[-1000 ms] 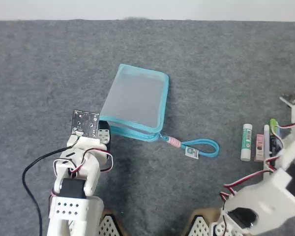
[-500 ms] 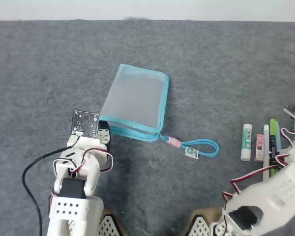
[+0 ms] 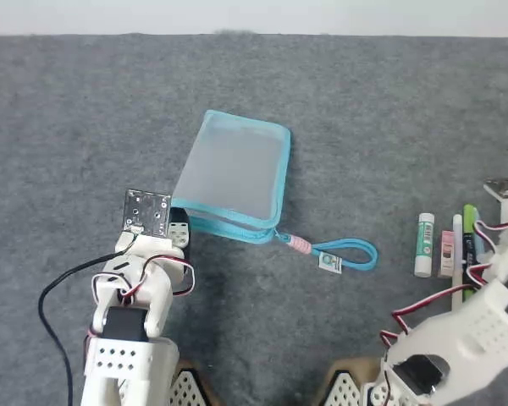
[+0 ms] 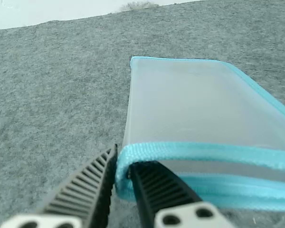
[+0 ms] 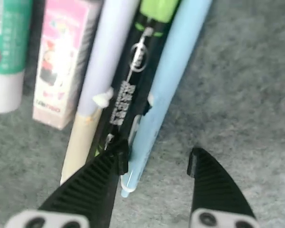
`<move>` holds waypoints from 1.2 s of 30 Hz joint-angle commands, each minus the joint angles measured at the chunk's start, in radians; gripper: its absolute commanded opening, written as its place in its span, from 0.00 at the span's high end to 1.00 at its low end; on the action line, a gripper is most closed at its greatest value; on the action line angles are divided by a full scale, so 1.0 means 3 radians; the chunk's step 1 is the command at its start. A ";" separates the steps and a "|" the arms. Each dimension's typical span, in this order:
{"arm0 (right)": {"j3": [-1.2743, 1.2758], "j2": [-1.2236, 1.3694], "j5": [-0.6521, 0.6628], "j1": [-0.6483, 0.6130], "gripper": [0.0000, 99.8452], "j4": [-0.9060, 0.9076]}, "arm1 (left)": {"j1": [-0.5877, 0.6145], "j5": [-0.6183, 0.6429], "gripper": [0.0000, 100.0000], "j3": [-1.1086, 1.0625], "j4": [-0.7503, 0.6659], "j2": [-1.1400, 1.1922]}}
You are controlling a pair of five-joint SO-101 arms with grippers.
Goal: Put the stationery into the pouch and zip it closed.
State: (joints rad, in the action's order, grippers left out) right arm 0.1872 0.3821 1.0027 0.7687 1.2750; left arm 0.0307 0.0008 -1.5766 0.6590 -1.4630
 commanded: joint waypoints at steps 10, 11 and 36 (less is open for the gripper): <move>0.0578 -0.0023 -0.0322 -0.0524 0.89 -0.0233 | 0.0031 0.0041 0.99 0.0033 0.0005 -0.0051; 0.0588 -0.0013 -0.0322 -0.0550 0.91 -0.0233 | 0.0031 0.0041 0.99 0.0033 0.0005 -0.0051; 0.0061 -0.2217 -0.0685 -0.0995 0.99 0.1148 | 0.0005 0.0061 0.99 0.0049 -0.0133 -0.0046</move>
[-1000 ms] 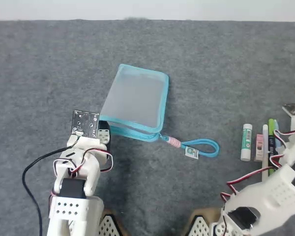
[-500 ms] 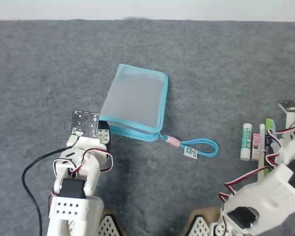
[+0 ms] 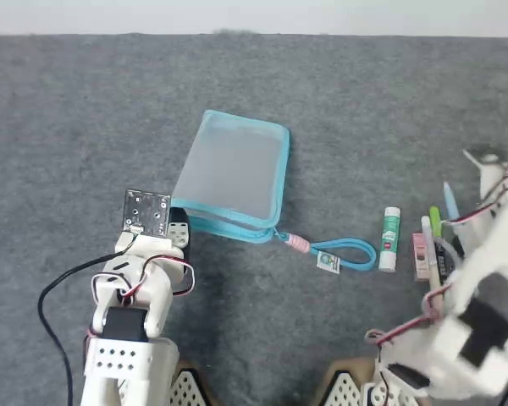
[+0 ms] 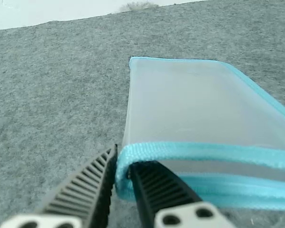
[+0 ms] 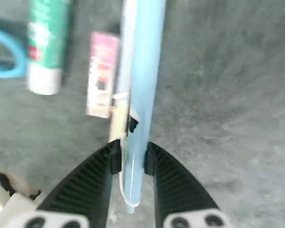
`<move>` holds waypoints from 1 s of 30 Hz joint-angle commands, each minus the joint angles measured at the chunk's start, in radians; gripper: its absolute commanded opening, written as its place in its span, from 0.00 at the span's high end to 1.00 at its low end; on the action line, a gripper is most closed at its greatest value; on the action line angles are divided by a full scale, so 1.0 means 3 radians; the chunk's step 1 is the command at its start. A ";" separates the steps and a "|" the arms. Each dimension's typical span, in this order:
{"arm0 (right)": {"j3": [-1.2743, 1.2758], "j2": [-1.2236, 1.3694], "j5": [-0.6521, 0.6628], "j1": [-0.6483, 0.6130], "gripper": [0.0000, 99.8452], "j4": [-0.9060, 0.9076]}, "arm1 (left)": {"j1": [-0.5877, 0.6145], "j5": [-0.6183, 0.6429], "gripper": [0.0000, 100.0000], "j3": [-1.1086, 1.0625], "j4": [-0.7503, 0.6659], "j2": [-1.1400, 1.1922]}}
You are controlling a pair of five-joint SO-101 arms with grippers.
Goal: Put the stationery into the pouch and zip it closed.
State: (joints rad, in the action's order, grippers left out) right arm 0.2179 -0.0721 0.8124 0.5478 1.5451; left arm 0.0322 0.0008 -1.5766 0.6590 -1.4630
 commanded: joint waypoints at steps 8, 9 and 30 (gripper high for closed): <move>0.0476 -0.1961 -0.0496 -0.2202 0.99 0.0754 | 0.0020 0.0184 0.99 0.0110 -0.0199 -0.0031; 0.0522 -0.2033 -0.0604 -0.2519 0.99 0.0785 | 0.0020 0.0184 0.99 0.0110 -0.0199 -0.0031; 0.0286 -0.0882 -0.1514 -0.4074 0.99 0.0591 | -0.0005 0.0184 0.99 0.0166 -0.0194 -0.0031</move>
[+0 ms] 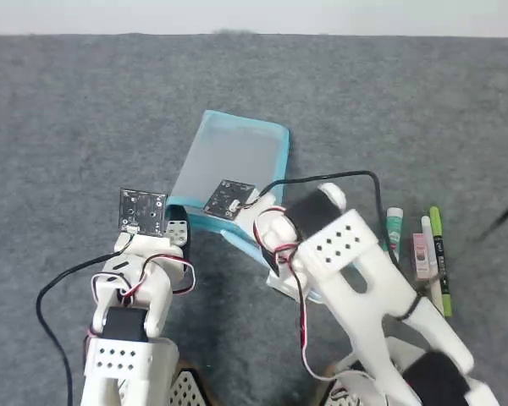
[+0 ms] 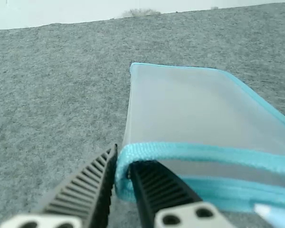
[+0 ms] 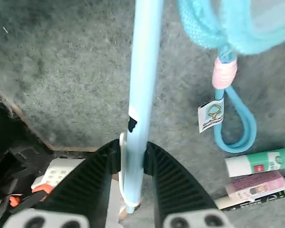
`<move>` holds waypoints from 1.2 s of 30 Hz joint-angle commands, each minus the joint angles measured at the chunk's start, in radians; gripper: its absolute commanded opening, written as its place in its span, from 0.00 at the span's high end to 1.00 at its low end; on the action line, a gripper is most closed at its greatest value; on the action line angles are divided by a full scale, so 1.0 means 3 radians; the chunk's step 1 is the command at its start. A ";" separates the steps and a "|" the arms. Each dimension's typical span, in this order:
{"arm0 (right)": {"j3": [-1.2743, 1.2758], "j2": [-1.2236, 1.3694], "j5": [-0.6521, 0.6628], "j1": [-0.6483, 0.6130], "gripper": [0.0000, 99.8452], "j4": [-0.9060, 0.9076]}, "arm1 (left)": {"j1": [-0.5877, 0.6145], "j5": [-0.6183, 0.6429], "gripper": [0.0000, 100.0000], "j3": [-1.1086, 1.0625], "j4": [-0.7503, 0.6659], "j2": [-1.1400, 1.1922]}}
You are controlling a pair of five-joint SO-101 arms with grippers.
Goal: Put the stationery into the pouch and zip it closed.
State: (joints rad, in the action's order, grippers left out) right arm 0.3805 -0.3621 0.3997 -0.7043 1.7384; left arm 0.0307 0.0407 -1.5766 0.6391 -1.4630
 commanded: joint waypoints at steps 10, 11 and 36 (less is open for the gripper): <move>-0.1678 0.1404 -0.0552 0.0478 0.99 0.0171 | -0.0399 -0.0097 0.99 0.0156 -0.0005 -0.0051; -0.1816 0.1527 -0.0619 0.0504 0.99 0.0176 | -0.0450 -0.0128 0.99 0.0141 0.0000 -0.0051; -0.3166 0.1905 -0.0926 0.0611 0.74 0.0182 | -0.0900 -0.0215 0.99 -0.0033 -0.0015 -0.0051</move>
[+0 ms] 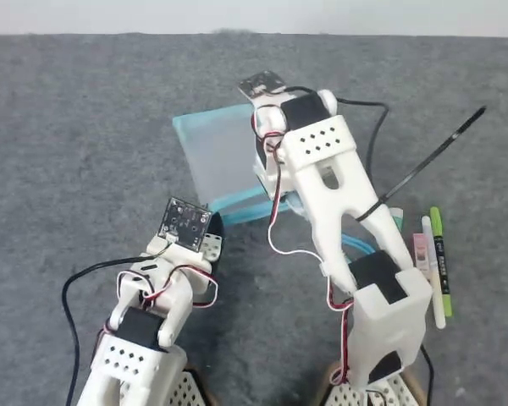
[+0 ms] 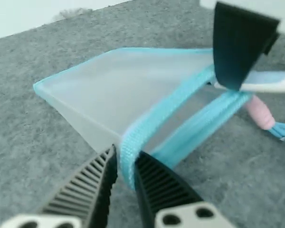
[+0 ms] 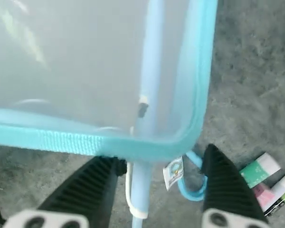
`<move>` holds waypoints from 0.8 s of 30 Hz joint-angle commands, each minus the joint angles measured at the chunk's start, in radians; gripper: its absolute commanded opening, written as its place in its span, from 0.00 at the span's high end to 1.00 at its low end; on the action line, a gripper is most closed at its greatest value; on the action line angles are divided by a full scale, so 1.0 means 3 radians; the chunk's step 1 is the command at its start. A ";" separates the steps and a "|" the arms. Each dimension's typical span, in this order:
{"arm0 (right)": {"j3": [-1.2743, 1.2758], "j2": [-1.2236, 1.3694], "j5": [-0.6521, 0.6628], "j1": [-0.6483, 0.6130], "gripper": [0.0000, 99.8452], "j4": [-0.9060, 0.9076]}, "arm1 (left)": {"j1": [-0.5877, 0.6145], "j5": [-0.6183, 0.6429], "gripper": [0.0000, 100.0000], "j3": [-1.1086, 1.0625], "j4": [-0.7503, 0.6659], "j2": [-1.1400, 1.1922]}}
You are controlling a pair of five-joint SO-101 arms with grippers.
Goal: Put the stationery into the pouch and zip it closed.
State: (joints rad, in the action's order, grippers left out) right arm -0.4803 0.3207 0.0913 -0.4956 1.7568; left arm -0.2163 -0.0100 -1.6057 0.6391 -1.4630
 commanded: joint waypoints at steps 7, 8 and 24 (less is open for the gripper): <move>-0.0107 -0.1077 0.0476 -0.0054 0.74 0.0130 | 0.0230 -0.0020 0.99 0.0182 -0.0026 -0.0051; 0.0005 -0.1174 0.0537 -0.0054 0.74 0.0125 | 0.0368 -0.0015 0.99 0.0238 -0.0010 -0.0051; 0.2521 -0.1982 0.1831 0.1890 0.74 -0.0396 | 0.0849 0.0210 0.99 0.0217 -0.0020 -0.0051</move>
State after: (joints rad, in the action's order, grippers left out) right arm 0.1887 -0.2102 0.5424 -0.1350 1.7016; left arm 0.1197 0.0422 -1.5612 0.6375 -1.4630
